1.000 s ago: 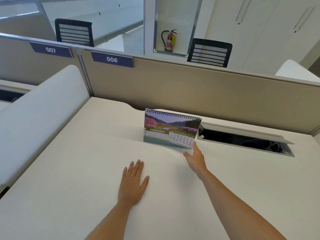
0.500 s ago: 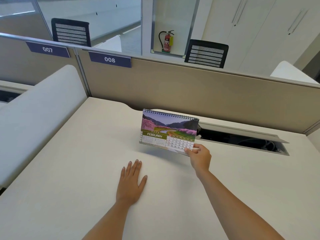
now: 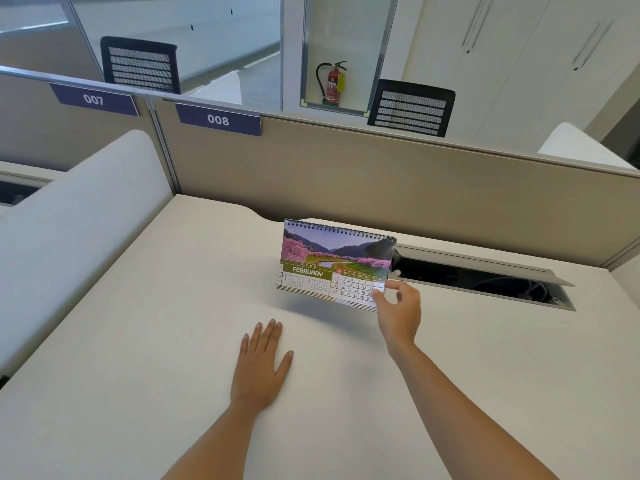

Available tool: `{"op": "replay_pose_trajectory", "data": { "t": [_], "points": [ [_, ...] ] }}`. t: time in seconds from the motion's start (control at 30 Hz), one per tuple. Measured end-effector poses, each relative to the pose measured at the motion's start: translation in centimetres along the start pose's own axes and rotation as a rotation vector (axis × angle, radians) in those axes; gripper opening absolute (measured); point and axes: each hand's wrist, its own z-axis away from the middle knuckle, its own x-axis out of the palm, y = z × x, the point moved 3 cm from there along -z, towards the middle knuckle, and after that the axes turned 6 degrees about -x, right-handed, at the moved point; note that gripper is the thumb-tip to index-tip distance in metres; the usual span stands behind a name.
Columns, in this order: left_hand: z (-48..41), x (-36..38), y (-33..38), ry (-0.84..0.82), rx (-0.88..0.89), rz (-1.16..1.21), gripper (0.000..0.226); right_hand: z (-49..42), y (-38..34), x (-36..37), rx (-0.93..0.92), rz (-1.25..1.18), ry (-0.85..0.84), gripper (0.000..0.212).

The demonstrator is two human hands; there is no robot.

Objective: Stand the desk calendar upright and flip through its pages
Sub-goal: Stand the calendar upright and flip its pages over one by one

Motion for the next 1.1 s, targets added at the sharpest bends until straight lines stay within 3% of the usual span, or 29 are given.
{"op": "replay_pose_trajectory", "data": {
  "t": [0.07, 0.2, 0.37, 0.63, 0.83, 1.0, 1.1],
  "points": [
    [0.0, 0.0, 0.0, 0.0, -0.001, 0.008, 0.064, -0.5, -0.3, -0.3, 0.103, -0.086, -0.025, 0.011],
    [-0.1, 0.0, 0.0, 0.002, 0.003, 0.02, 0.064, -0.9, -2.1, -0.8, 0.315, -0.289, -0.268, 0.007],
    [-0.1, 0.0, 0.0, 0.003, 0.003, 0.025, 0.064, -1.7, -4.9, -2.2, 0.394, -0.487, -0.433, 0.015],
    [0.0, -0.1, 0.1, 0.001, -0.003, 0.011, 0.063, -4.9, -10.8, -4.5, 0.451, -0.842, -0.453, 0.019],
    [0.1, -0.2, 0.1, 0.0, -0.005, 0.019, 0.064, -6.9, -12.6, -3.5, 0.409, -0.864, -0.449, 0.021],
    [0.1, -0.2, 0.2, -0.01, -0.007, 0.005, 0.064, -7.8, -11.9, -2.3, 0.297, -0.732, -0.502, 0.041],
    [0.1, -0.1, 0.1, -0.014, -0.009, 0.007, 0.064, -7.8, -10.5, -1.9, 0.251, -0.639, -0.446, 0.035]
  ]
}}
